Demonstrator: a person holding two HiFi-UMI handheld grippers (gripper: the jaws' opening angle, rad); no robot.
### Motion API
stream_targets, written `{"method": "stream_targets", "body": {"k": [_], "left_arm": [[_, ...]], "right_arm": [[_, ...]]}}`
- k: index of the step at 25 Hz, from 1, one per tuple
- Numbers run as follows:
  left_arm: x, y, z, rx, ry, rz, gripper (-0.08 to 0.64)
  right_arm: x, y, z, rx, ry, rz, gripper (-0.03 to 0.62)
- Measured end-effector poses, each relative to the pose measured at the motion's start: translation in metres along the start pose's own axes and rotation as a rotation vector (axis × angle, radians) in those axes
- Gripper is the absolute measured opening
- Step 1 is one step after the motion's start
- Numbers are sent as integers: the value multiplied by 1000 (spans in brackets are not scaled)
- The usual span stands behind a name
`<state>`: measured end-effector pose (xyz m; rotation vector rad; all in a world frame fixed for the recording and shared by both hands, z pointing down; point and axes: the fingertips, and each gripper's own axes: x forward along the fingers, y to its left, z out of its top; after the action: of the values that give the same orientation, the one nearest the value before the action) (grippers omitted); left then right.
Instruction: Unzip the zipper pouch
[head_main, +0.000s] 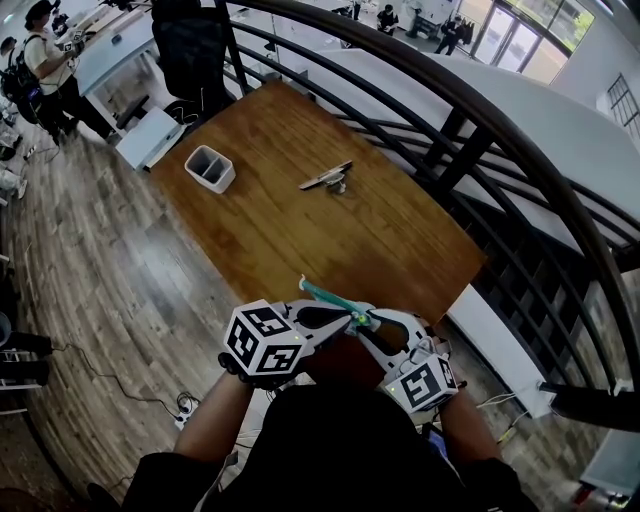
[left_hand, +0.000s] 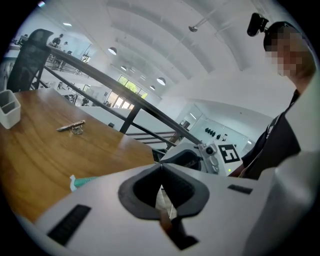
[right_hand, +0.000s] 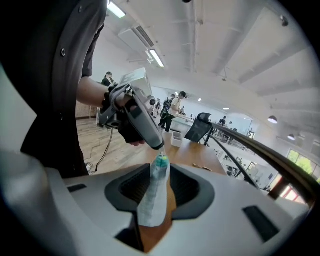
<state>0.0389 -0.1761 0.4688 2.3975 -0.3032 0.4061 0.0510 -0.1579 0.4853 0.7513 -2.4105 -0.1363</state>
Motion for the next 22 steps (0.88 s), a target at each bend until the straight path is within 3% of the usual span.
{"method": "stream_targets", "body": {"k": [5,10,22], "left_arm": [[3,1,-6,-8,17,-4,14],[1,0,-7,-14,21,-8,14],[-5,11,-8,-55,-3,51,15]], "right_arm": [[-2,-2,5,18,-28,4,116],[-3,3,7,-3,-22,2,53],[-7,2,15,37,-58,0,35]]}}
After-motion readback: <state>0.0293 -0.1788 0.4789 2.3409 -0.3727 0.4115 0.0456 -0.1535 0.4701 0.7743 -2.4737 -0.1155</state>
